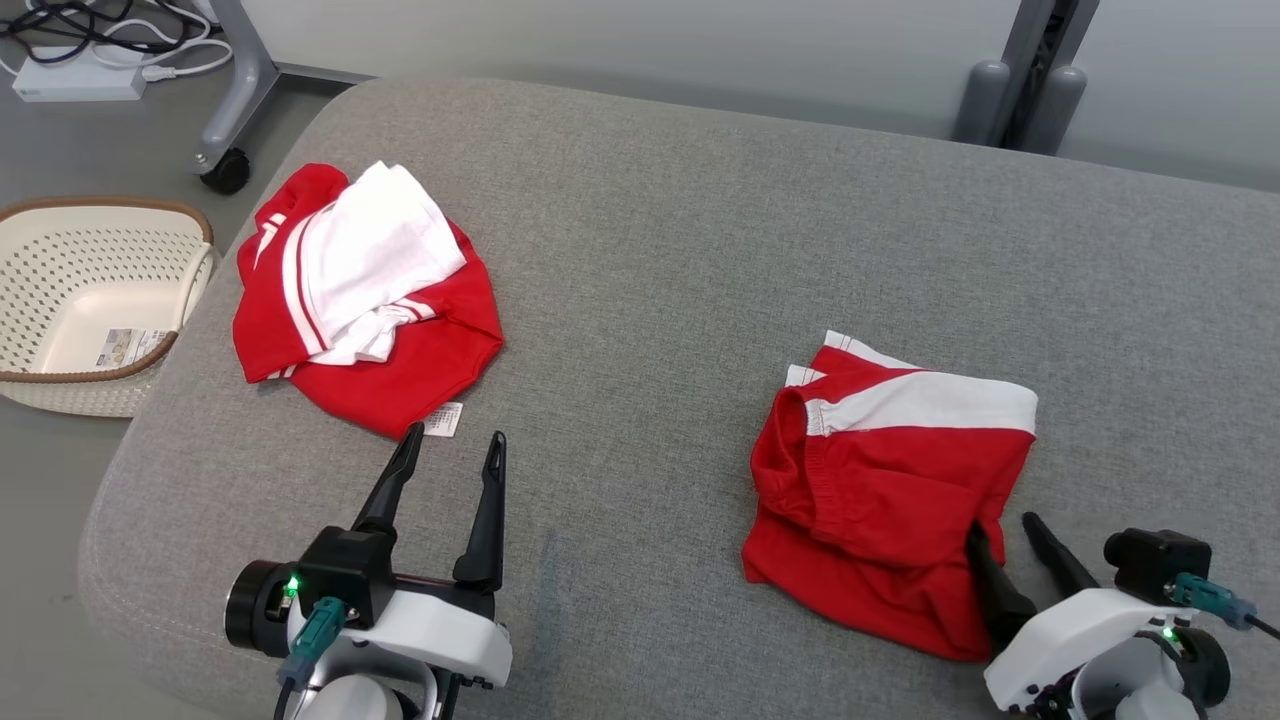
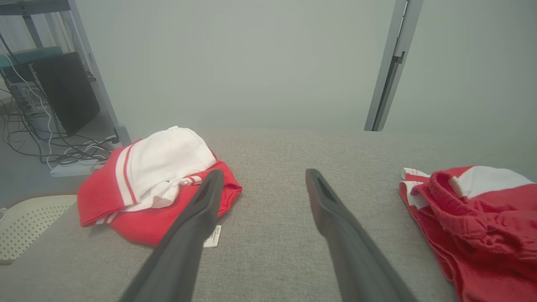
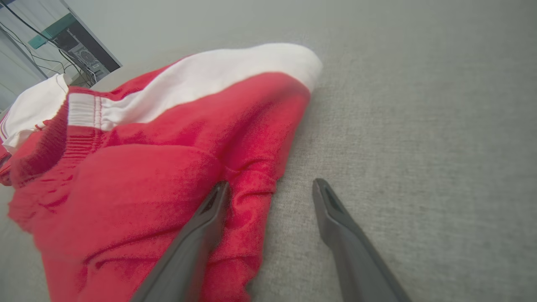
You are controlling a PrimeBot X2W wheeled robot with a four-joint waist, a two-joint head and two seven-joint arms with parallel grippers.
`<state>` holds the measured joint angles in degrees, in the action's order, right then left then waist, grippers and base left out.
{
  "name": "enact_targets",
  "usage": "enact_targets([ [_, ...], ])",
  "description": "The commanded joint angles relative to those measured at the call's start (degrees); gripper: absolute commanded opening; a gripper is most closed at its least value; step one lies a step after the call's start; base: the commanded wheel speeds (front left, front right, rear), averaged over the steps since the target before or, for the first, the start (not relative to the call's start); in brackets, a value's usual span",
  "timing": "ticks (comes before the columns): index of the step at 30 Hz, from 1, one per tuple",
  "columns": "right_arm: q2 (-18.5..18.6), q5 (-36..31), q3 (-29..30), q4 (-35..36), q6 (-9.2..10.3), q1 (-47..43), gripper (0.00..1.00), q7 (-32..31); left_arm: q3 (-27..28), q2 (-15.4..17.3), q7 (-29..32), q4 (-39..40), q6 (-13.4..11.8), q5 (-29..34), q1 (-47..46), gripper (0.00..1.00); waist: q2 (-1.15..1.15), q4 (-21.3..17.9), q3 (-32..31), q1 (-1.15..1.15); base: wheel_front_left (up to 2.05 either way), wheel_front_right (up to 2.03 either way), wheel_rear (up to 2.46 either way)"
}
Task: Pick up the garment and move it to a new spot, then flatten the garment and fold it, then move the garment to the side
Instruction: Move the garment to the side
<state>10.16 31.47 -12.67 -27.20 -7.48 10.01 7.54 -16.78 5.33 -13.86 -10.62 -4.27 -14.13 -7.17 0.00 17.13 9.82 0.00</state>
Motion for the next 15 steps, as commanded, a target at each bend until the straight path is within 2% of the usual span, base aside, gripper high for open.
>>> enact_targets([
  [1,0.2,0.7,-1.2,-0.9,-0.04,0.3,1.00,-0.7,0.1,0.2,-0.3,-0.1,0.1,-0.1,-0.9,1.00,0.00,0.2,0.3,0.00,0.00,0.00,0.00],
  [8,-0.6,6.9,-8.5,-0.9,-0.09,0.2,1.00,-2.6,0.6,0.4,-0.8,-0.5,-0.2,-0.1,-1.7,1.00,0.00,-0.8,1.0,0.00,0.00,0.00,0.00],
  [9,-0.6,7.8,-9.0,-0.7,-0.09,0.3,0.53,-2.5,0.6,0.4,-0.9,-0.5,-0.2,-0.2,-1.9,1.00,0.00,-1.0,1.1,0.00,0.00,0.00,0.00],
  [10,-0.4,8.4,-9.4,-0.8,-0.09,0.5,0.21,-2.6,0.6,0.4,-0.9,-0.6,-0.2,-0.2,-1.9,1.00,0.00,-1.3,1.2,0.00,0.00,0.00,0.00],
  [11,-0.1,8.8,-9.7,-0.8,-0.08,0.7,0.00,-2.2,0.6,0.5,-0.9,-0.6,-0.2,-0.2,-2.0,1.00,0.00,-1.6,1.3,0.00,0.00,0.00,0.00],
  [15,1.1,10.6,-10.4,0.1,-0.08,1.3,0.00,-1.5,0.6,0.6,-1.0,-0.7,-0.1,-0.1,-2.2,1.00,0.00,-2.8,1.5,0.00,0.00,0.00,0.00],
])
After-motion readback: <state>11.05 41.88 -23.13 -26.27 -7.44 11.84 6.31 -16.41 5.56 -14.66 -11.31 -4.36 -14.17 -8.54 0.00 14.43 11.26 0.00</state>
